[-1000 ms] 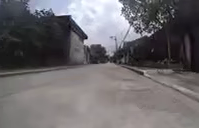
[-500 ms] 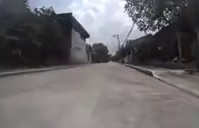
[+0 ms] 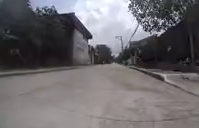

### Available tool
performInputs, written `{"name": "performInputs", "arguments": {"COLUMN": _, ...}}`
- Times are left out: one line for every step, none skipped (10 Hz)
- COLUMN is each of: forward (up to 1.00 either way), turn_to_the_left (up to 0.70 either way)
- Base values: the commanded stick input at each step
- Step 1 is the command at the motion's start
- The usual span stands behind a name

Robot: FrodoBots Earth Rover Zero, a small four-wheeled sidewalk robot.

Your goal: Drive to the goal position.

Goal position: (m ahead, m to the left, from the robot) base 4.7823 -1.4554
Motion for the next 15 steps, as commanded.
{"name": "performInputs", "arguments": {"forward": 1.0, "turn_to_the_left": -0.37}}
{"name": "performInputs", "arguments": {"forward": 1.0, "turn_to_the_left": -0.37}}
{"name": "performInputs", "arguments": {"forward": 1.0, "turn_to_the_left": -0.37}}
{"name": "performInputs", "arguments": {"forward": 1.0, "turn_to_the_left": -0.37}}
{"name": "performInputs", "arguments": {"forward": 1.0, "turn_to_the_left": -0.37}}
{"name": "performInputs", "arguments": {"forward": 1.0, "turn_to_the_left": -0.37}}
{"name": "performInputs", "arguments": {"forward": 1.0, "turn_to_the_left": -0.37}}
{"name": "performInputs", "arguments": {"forward": 1.0, "turn_to_the_left": -0.37}}
{"name": "performInputs", "arguments": {"forward": 1.0, "turn_to_the_left": -0.37}}
{"name": "performInputs", "arguments": {"forward": 1.0, "turn_to_the_left": -0.37}}
{"name": "performInputs", "arguments": {"forward": 1.0, "turn_to_the_left": -0.36}}
{"name": "performInputs", "arguments": {"forward": 1.0, "turn_to_the_left": -0.35}}
{"name": "performInputs", "arguments": {"forward": 1.0, "turn_to_the_left": -0.32}}
{"name": "performInputs", "arguments": {"forward": 1.0, "turn_to_the_left": -0.23}}
{"name": "performInputs", "arguments": {"forward": 1.0, "turn_to_the_left": -0.15}}
